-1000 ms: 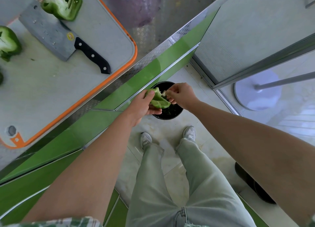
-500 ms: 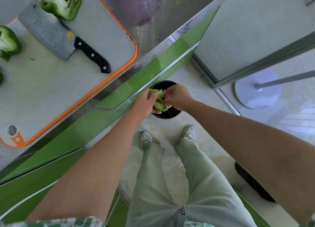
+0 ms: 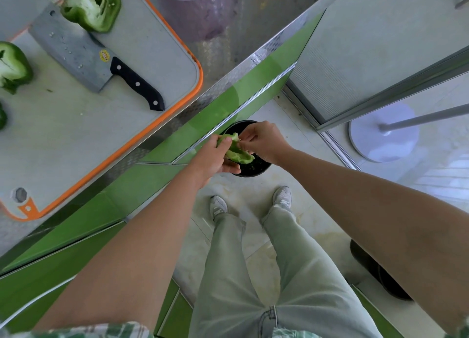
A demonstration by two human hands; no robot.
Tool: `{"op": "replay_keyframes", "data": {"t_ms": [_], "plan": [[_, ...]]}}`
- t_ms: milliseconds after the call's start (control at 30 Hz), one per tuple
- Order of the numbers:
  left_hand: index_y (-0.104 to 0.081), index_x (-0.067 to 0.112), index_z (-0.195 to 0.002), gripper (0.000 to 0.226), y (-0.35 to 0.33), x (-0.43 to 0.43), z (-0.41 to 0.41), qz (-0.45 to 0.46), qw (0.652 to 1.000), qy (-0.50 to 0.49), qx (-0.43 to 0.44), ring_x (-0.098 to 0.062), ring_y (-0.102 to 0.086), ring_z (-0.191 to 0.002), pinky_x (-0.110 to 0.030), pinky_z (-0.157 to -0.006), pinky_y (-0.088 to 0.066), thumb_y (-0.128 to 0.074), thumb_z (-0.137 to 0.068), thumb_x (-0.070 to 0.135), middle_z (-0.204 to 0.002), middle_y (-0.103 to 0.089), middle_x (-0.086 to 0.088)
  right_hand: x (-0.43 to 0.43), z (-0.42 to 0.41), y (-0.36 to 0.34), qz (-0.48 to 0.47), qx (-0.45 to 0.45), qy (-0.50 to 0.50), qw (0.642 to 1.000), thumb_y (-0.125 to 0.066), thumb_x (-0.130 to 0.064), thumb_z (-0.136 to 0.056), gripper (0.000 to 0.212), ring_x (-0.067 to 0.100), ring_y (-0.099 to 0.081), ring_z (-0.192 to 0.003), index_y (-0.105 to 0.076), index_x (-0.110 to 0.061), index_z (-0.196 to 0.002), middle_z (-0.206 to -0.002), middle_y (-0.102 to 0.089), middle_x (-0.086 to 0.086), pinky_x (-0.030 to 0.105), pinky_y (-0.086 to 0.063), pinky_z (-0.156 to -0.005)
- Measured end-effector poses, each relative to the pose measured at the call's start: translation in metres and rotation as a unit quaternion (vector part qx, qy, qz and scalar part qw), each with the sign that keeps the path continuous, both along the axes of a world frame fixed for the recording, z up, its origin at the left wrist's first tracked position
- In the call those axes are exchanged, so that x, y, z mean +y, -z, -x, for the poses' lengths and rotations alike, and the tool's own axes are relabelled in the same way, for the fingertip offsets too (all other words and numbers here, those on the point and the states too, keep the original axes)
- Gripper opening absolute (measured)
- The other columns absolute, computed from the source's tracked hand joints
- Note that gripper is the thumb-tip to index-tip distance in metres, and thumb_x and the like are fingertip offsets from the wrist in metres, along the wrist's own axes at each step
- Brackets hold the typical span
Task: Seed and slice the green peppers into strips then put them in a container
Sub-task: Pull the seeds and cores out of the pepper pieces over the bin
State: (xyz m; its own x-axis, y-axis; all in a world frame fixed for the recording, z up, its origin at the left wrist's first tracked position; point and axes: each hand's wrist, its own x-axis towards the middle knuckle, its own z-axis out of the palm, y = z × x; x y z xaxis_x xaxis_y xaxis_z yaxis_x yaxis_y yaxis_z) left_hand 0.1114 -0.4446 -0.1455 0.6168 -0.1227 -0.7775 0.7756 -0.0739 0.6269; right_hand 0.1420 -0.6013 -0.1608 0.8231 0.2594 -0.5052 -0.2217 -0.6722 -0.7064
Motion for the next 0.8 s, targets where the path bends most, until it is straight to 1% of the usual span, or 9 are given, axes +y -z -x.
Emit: {"op": "replay_keyframes", "data": {"t_ms": [100, 167, 300, 433, 467, 533, 600, 700, 800], "plan": [[-0.045, 0.008, -0.102, 0.018, 0.001, 0.000, 0.000, -0.016, 1.000, 0.004, -0.006, -0.027, -0.062, -0.063, -0.044, -0.071, -0.061, -0.039, -0.106, 0.025, -0.093, -0.062, -0.017, 0.001, 0.003, -0.001, 0.013, -0.022, -0.010, 1.000, -0.064, -0.009, -0.083, 0.013, 0.008, -0.063, -0.072, -0.074, -0.010, -0.092, -0.076, -0.066, -0.006, 0.029, -0.055, -0.084], [-0.047, 0.009, -0.100, 0.019, 0.001, 0.000, 0.000, -0.020, 1.000, 0.008, -0.004, -0.027, -0.063, -0.062, -0.044, -0.072, -0.061, -0.039, -0.106, 0.025, -0.092, -0.062, -0.017, 0.003, 0.004, -0.003, 0.024, -0.030, -0.006, 0.999, -0.064, -0.010, -0.081, 0.014, 0.009, -0.064, -0.077, -0.074, -0.011, -0.089, -0.077, -0.066, -0.006, 0.028, -0.055, -0.083], [-0.048, 0.008, -0.102, 0.018, -0.001, -0.001, -0.001, -0.003, 1.000, 0.005, 0.005, -0.025, -0.066, -0.063, -0.042, -0.073, -0.061, -0.041, -0.106, 0.025, -0.094, -0.063, -0.018, 0.007, 0.003, -0.008, 0.052, -0.037, -0.011, 0.998, -0.065, -0.014, -0.080, 0.004, 0.011, -0.061, -0.076, -0.069, -0.016, -0.080, -0.075, -0.062, -0.006, 0.020, -0.049, -0.071], [-0.049, 0.005, -0.114, 0.024, -0.003, -0.001, -0.001, 0.023, 1.000, 0.007, 0.014, -0.031, -0.070, -0.080, -0.046, -0.079, -0.060, -0.041, -0.105, 0.025, -0.109, -0.064, -0.019, 0.005, 0.002, -0.002, 0.047, -0.036, 0.031, 0.998, -0.066, -0.013, -0.077, 0.002, 0.008, -0.055, -0.067, -0.067, -0.015, -0.077, -0.071, -0.060, -0.005, 0.014, -0.041, -0.058], [-0.050, 0.005, -0.114, 0.024, -0.003, -0.001, 0.000, 0.029, 0.999, -0.005, 0.016, -0.030, -0.070, -0.079, -0.046, -0.078, -0.060, -0.041, -0.105, 0.026, -0.108, -0.065, -0.019, 0.004, 0.002, 0.000, 0.037, -0.026, 0.056, 0.997, -0.066, -0.012, -0.078, 0.002, 0.008, -0.056, -0.064, -0.068, -0.013, -0.078, -0.070, -0.062, -0.003, 0.015, -0.044, -0.058], [-0.049, 0.004, -0.112, 0.024, -0.003, 0.000, 0.000, 0.035, 0.998, -0.052, 0.021, -0.027, -0.069, -0.067, -0.042, -0.071, -0.062, -0.041, -0.105, 0.026, -0.099, -0.065, -0.017, -0.002, 0.002, 0.004, 0.021, 0.000, 0.104, 0.994, -0.063, -0.011, -0.081, 0.006, 0.014, -0.064, -0.060, -0.068, -0.011, -0.078, -0.067, -0.068, 0.002, 0.025, -0.056, -0.064], [-0.048, 0.003, -0.112, 0.025, -0.002, 0.001, -0.001, 0.020, 0.997, -0.073, 0.023, -0.024, -0.067, -0.059, -0.038, -0.064, -0.062, -0.041, -0.105, 0.026, -0.094, -0.064, -0.017, -0.010, 0.002, 0.008, 0.031, 0.026, 0.100, 0.994, -0.060, -0.014, -0.087, 0.012, 0.018, -0.069, -0.062, -0.069, -0.009, -0.080, -0.069, -0.071, 0.007, 0.032, -0.059, -0.071], [-0.049, 0.004, -0.108, 0.024, 0.000, 0.004, -0.002, -0.004, 0.998, -0.058, 0.019, -0.024, -0.067, -0.058, -0.036, -0.061, -0.062, -0.042, -0.105, 0.027, -0.094, -0.062, -0.017, -0.015, 0.003, 0.009, 0.029, 0.032, 0.059, 0.997, -0.061, -0.015, -0.089, 0.011, 0.007, -0.065, -0.060, -0.072, -0.012, -0.088, -0.071, -0.071, 0.001, 0.029, -0.058, -0.077], [-0.051, 0.008, -0.101, 0.022, -0.002, 0.002, -0.003, -0.001, 0.999, -0.045, 0.018, -0.027, -0.065, -0.061, -0.037, -0.062, -0.062, -0.041, -0.105, 0.027, -0.094, -0.062, -0.019, -0.009, 0.003, 0.001, -0.024, 0.021, 0.044, 0.999, -0.064, -0.014, -0.086, 0.014, -0.003, -0.062, -0.068, -0.073, -0.017, -0.096, -0.080, -0.069, -0.008, 0.019, -0.052, -0.081]]}}
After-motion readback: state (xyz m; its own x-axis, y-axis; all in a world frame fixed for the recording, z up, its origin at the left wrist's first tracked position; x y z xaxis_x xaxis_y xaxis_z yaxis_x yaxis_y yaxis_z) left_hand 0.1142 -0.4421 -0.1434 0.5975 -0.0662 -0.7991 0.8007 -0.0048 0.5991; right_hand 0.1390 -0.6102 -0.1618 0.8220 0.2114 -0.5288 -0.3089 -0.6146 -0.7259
